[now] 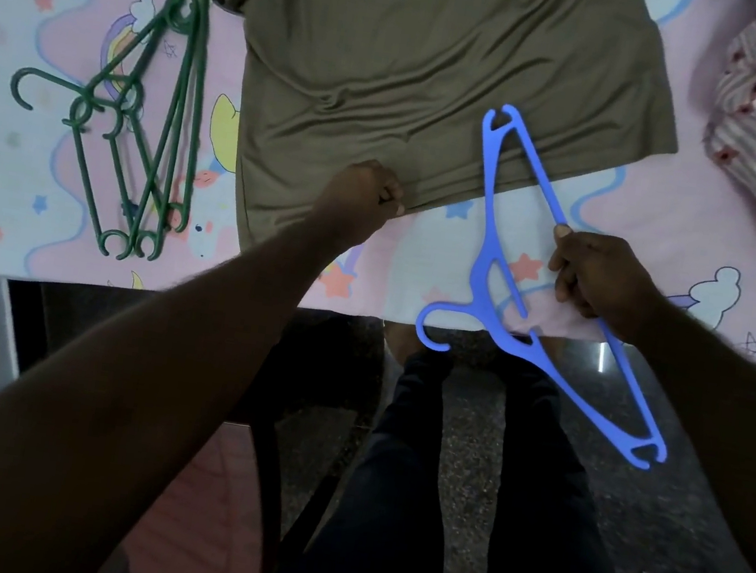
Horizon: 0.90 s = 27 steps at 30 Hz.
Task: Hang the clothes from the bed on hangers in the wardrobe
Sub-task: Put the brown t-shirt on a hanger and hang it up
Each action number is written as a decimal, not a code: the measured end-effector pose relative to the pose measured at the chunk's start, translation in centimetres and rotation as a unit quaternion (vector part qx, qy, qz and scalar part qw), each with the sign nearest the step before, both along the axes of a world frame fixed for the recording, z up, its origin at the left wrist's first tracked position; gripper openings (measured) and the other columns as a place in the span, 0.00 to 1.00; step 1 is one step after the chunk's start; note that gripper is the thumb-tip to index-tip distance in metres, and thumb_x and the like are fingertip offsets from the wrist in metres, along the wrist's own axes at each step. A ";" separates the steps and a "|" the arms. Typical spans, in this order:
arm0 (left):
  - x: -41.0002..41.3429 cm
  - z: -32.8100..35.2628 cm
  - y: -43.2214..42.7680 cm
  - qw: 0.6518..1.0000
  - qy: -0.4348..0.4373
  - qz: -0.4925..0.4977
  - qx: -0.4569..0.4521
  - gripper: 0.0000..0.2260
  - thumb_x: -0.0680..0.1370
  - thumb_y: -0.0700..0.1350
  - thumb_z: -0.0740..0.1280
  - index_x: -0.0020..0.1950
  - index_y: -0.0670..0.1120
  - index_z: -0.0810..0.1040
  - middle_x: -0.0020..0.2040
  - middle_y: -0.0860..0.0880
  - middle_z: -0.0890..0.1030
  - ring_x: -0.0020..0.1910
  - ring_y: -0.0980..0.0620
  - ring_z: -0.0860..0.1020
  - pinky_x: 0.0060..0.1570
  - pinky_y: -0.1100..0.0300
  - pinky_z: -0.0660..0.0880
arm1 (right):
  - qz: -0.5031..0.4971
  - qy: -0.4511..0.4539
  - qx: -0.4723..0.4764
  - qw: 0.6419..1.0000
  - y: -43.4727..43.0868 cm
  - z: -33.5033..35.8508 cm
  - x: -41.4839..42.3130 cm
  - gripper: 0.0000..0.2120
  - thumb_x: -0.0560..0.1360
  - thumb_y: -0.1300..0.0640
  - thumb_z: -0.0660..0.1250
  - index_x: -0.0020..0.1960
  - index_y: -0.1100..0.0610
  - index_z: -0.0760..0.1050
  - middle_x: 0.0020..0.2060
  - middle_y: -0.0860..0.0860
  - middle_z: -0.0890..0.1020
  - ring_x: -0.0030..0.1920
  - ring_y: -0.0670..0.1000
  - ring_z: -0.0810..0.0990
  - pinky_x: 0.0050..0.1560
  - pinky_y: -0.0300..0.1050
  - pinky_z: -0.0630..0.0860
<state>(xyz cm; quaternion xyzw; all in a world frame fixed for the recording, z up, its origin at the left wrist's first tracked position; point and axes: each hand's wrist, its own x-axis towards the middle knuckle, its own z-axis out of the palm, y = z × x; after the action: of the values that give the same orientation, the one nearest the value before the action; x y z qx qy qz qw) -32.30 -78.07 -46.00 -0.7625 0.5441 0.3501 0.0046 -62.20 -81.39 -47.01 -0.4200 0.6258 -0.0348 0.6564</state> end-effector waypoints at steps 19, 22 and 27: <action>-2.3 -0.3 -0.3 0.982 -0.126 -0.133 -0.046 0.12 0.78 0.44 0.61 0.59 0.41 0.78 0.58 0.41 0.77 0.56 0.39 0.75 0.49 0.49 0.71 | 0.120 0.129 -0.255 0.951 4.2 0.7 1.1 0.12 0.83 0.55 0.60 0.52 0.63 0.77 0.38 0.49 0.78 0.39 0.50 0.74 0.36 0.38 0.63; -2.6 -0.2 -0.8 0.981 -0.148 -0.118 -0.041 0.12 0.78 0.43 0.59 0.55 0.41 0.79 0.55 0.42 0.78 0.54 0.40 0.76 0.47 0.49 0.69 | 0.106 0.115 -0.268 0.951 4.4 1.1 0.8 0.12 0.83 0.56 0.59 0.60 0.61 0.76 0.41 0.47 0.78 0.41 0.49 0.75 0.40 0.37 0.65; -2.4 -0.2 -0.9 0.990 -0.088 -0.101 -0.046 0.12 0.76 0.47 0.62 0.52 0.41 0.79 0.52 0.42 0.79 0.52 0.40 0.77 0.48 0.51 0.71 | 0.115 0.105 -0.252 0.955 4.5 1.1 -0.4 0.12 0.82 0.56 0.59 0.61 0.58 0.76 0.38 0.56 0.82 0.40 0.58 0.80 0.45 0.52 0.77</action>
<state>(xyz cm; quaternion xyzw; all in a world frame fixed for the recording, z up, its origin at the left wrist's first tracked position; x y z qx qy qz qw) -34.74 -78.93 -46.23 -0.7313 0.6311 0.2534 0.0525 -62.59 -76.84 -45.87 -0.6426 0.6091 -0.0714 0.4592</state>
